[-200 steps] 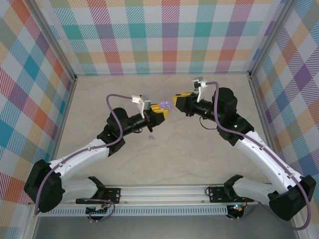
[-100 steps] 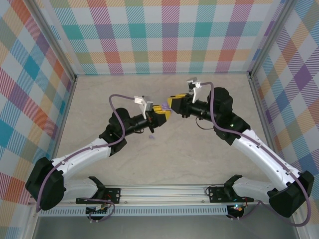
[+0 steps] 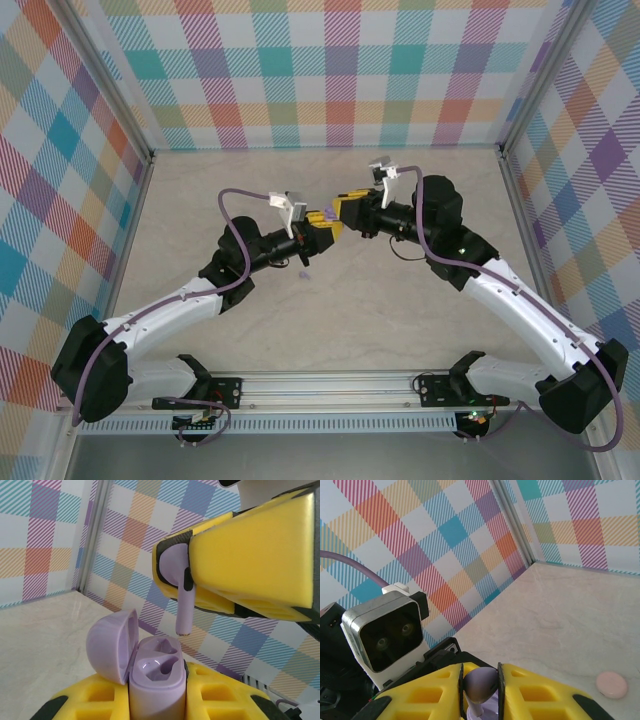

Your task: Insert wireless bluetooth earbuds into charging case

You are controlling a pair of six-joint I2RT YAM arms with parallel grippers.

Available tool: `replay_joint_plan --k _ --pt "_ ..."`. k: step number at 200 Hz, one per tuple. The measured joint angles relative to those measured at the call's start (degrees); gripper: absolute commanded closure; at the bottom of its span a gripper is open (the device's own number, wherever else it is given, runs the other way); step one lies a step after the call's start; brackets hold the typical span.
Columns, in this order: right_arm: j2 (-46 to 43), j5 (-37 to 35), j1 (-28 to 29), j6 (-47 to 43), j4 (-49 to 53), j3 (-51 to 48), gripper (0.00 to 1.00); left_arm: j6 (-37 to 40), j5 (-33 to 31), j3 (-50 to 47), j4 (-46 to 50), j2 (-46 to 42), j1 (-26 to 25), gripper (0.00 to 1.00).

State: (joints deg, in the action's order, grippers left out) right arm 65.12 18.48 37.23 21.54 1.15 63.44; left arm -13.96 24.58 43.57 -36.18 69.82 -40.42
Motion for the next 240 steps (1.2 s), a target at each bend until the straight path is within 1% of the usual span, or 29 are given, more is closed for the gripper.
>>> replay_joint_plan --k 195,240 --pt "0.09 -0.39 0.33 -1.49 1.31 0.11 0.76 -1.29 -0.24 0.50 0.02 -1.01 0.00 0.96" --pt "0.09 -0.37 0.31 -1.51 1.53 0.11 0.76 -1.51 -1.31 0.50 0.02 -1.01 -0.02 0.96"
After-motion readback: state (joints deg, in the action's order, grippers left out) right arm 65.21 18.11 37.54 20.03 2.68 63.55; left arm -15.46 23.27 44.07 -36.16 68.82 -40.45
